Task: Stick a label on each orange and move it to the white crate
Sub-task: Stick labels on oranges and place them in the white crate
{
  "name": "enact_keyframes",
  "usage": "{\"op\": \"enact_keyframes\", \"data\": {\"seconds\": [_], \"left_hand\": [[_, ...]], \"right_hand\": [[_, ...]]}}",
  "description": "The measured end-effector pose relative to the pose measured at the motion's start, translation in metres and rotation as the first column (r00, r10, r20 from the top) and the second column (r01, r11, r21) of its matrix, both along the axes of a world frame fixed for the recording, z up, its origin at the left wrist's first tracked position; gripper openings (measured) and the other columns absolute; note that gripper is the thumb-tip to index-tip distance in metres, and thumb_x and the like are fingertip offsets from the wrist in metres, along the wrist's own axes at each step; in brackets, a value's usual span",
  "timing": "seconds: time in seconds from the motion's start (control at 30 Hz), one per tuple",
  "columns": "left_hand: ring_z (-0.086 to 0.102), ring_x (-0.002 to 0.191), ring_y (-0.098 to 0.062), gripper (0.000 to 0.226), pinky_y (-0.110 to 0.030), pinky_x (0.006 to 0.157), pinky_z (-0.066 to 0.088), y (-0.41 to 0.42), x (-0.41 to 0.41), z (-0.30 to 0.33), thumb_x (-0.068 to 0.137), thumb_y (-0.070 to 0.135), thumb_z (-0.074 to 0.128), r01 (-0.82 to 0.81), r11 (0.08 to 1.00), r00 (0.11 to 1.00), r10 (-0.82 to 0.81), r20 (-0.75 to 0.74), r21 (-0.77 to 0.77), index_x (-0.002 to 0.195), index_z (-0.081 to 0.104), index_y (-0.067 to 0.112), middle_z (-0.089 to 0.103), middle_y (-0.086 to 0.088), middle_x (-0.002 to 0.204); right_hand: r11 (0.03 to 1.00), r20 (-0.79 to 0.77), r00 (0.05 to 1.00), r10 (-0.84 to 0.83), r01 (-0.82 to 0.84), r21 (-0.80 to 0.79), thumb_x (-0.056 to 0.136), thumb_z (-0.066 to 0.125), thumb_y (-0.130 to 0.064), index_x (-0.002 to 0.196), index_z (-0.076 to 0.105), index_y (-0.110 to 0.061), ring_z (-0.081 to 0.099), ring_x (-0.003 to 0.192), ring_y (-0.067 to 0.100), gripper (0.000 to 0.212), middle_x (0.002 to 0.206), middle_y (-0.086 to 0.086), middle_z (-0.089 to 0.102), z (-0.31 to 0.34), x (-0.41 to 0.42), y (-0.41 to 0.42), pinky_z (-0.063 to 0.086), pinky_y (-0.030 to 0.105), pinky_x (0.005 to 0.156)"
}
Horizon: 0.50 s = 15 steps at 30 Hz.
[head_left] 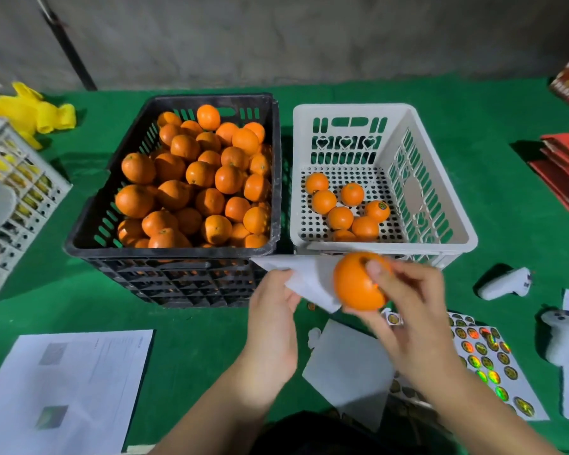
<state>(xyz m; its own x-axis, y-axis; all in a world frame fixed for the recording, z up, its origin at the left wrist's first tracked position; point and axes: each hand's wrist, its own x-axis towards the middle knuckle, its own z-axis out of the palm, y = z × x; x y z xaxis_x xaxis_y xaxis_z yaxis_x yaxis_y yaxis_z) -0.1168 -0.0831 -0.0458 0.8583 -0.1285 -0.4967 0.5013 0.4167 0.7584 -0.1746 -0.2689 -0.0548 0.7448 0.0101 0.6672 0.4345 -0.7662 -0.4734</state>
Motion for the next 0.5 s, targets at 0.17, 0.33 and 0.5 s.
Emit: {"op": "enact_keyframes", "data": {"seconds": [0.17,0.33,0.5], "left_hand": [[0.072,0.101,-0.032,0.048,-0.043,0.086,0.056,0.019,0.013,0.006,0.072,0.038,0.070,-0.051,0.998,0.997,0.054,0.056,-0.044,0.113,0.074,0.014,0.074,-0.019,0.117],[0.062,0.067,-0.031,0.043,-0.037,0.066,0.053,0.030,0.027,0.017,0.059,0.017,0.071,0.183,0.948,0.983,-0.171,0.069,-0.262,0.099,0.061,0.004,0.059,-0.019,0.086],[0.038,0.101,-0.015,0.070,-0.026,0.049,0.034,0.049,0.040,0.014,0.051,0.032,0.069,0.174,0.967,0.985,-0.171,0.030,-0.188,0.118,0.065,0.013,0.052,-0.009,0.071]], "right_hand": [[0.989,-0.155,0.978,-0.137,0.127,-0.071,0.089,0.081,-0.017,0.157,0.042,-0.027,0.041,0.131,0.008,0.079,0.140,0.008,0.036,0.017,0.082,-0.036,0.049,0.031,0.108],[0.973,-0.565,0.796,-0.218,0.135,-0.185,0.102,0.066,-0.019,0.164,0.026,-0.034,0.049,0.134,0.035,0.076,0.154,0.011,0.039,0.014,0.119,-0.040,0.045,0.045,0.108],[0.811,-0.647,0.721,0.249,0.209,0.546,0.082,0.045,-0.091,0.148,0.053,-0.048,0.043,0.123,-0.027,0.079,0.137,-0.042,0.052,0.032,0.086,-0.001,0.031,0.025,0.110]]}}
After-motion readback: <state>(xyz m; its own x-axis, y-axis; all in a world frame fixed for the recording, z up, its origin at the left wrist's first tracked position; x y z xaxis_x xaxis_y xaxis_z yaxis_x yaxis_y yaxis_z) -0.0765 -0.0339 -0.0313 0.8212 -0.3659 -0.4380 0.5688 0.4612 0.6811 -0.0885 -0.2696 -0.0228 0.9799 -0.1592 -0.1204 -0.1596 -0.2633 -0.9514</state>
